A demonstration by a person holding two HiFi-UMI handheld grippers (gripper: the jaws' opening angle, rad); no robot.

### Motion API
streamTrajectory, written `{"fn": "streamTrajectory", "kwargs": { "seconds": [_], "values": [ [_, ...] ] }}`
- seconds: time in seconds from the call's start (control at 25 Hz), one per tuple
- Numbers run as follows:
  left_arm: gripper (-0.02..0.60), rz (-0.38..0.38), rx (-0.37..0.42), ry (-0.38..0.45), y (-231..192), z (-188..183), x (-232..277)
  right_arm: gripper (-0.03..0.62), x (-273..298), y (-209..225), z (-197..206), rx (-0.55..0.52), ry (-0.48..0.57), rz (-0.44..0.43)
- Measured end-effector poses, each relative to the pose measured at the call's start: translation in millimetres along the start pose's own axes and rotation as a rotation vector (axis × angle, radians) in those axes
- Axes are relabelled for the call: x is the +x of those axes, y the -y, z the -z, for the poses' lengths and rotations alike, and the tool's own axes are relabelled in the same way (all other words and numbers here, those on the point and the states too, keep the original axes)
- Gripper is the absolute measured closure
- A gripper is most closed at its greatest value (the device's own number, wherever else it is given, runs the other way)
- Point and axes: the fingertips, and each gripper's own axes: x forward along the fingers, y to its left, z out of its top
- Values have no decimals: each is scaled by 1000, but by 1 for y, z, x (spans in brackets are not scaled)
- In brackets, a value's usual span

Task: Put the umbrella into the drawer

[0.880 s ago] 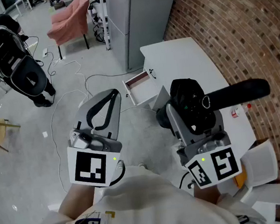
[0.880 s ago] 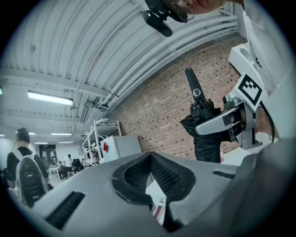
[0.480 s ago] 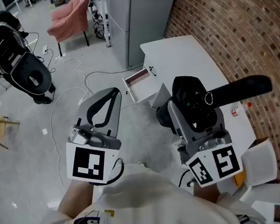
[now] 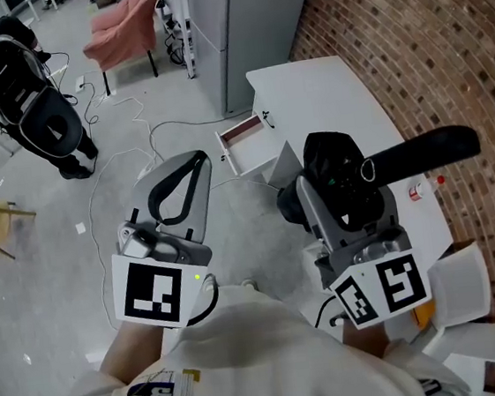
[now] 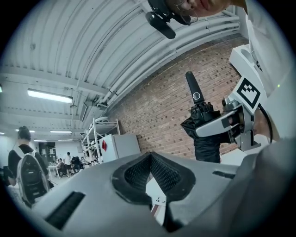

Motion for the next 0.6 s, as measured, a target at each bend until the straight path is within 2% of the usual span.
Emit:
{"fn": "streamTrajectory", "kwargs": {
  "seconds": [0.2, 0.6],
  "values": [
    [574, -16, -10, -24, 9, 2, 13, 326, 0, 16, 5, -7, -14, -19],
    [574, -17, 28, -81, 42, 11, 26, 326, -10, 37, 21, -11, -33, -85]
  ]
}}
